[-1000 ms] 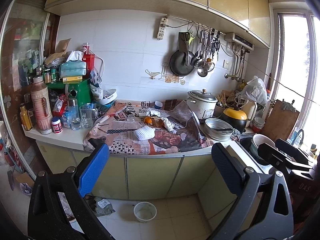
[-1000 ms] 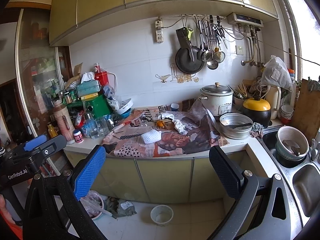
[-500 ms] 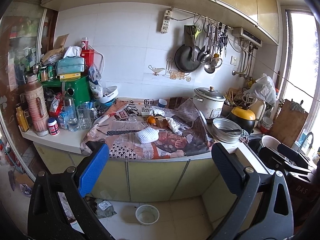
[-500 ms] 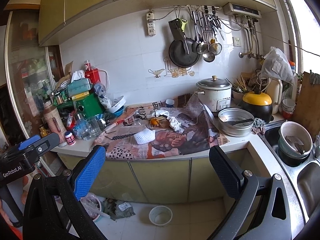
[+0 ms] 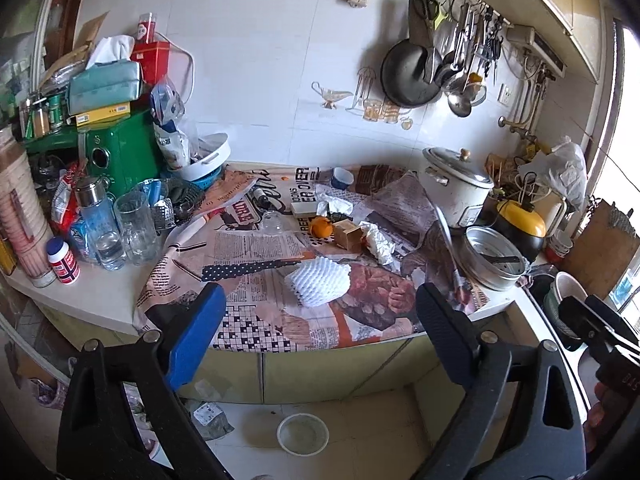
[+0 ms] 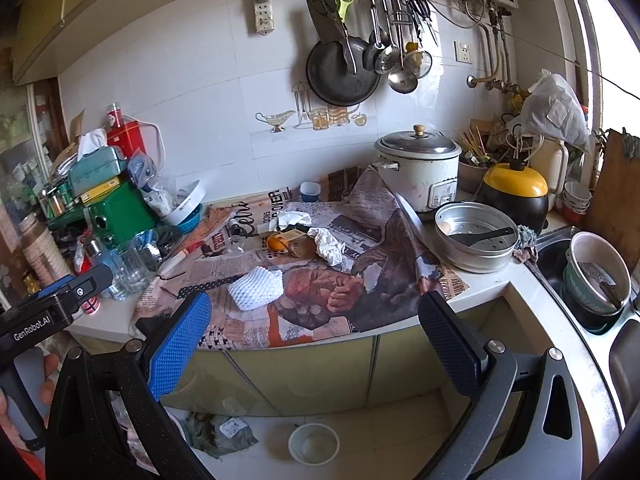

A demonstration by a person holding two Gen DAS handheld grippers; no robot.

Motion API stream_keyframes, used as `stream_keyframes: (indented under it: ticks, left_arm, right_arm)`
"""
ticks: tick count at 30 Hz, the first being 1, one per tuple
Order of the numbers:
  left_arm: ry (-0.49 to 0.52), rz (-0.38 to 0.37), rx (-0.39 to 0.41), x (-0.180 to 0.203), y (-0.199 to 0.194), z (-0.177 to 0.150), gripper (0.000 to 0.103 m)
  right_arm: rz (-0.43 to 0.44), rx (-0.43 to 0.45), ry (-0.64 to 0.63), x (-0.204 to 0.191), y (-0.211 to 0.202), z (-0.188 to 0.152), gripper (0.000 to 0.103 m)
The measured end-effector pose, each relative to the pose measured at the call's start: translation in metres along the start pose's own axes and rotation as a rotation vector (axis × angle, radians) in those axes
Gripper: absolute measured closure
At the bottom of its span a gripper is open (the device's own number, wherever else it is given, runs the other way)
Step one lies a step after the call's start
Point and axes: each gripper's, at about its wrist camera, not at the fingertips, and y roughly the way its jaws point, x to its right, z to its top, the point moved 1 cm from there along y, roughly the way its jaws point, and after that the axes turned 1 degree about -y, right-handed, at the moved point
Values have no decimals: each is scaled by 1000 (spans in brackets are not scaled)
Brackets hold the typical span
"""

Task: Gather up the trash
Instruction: 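Reach the left tool to the white foam net while the right tool grasps crumpled tissue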

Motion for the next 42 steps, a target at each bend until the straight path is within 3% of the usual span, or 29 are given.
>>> stream_keyframes:
  ticks: [8,13,20,26,28,33,37,42]
  left_arm:
    - [3,64,-165,-39,119,16,8]
    - [11,67,-245,-43,178,12,8]
    - [27,103,-348,-27,247,2,8]
    - [-47,121,-467,-21,307,-9,8]
    - [-89,136,-486,-23,321,-11,8]
    - [-199,145,-521,-30,341,-19,9]
    - [-231,139,-517,-25,348,-21,9]
    - [-262,86,-512,-18,355,-19,25]
  right_arm:
    - [-77,-82,52,-2,72,12,0]
    - [-109,-151,45,6,118,15,0]
    - [-58,-234,1,23,196,24,0]
    - [27,-324,-62,42,273,32,1]
    - [47,-352,-84,48,297,32,2]
    - [126,-442,-99,56,358,30,18]
    - [173,-499,-108,56,394,25,29]
    - [229,-572,-81,54,419,16,36]
